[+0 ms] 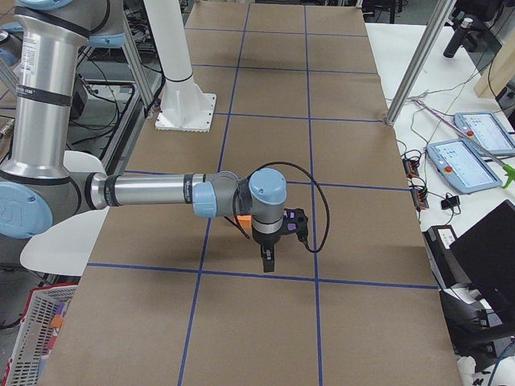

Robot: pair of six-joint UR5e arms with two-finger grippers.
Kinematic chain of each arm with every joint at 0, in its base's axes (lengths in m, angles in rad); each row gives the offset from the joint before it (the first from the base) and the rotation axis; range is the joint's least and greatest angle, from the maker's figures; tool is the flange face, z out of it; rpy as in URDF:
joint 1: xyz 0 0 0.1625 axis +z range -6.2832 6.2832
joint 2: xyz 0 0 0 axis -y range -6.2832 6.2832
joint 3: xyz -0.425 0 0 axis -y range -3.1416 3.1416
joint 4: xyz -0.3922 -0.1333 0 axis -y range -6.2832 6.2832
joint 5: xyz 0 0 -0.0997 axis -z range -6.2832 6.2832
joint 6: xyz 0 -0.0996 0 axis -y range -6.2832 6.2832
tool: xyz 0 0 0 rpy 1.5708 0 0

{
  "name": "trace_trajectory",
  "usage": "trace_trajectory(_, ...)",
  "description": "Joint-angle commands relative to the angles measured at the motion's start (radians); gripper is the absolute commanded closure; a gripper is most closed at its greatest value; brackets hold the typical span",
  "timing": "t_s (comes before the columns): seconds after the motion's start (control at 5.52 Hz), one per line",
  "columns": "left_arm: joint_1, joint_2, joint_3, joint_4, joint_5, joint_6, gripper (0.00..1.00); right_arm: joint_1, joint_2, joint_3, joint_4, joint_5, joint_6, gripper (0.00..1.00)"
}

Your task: Place blue block between orange and purple blocks

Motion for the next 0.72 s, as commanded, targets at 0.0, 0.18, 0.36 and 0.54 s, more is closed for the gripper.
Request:
trace_trajectory(0.0,0.0,0.003,0.0,0.0,0.0,0.0,0.0,0.0,0.001,0.0,0.0,0.001,0.001,0.0)
trace_trajectory(0.18,-0.001,0.003,0.0,0.0,0.0,0.0,0.0,0.0,0.006,0.003,0.002,0.001,-0.002,0.0)
trace_trajectory(0.36,0.0,0.003,0.0,0.0,0.0,0.0,0.0,0.0,0.011,0.0,0.002,0.0,-0.001,0.0)
trace_trajectory(0.54,0.0,0.003,-0.001,0.0,0.0,0.0,0.0,0.0,0.012,0.002,0.002,0.001,0.001,0.0)
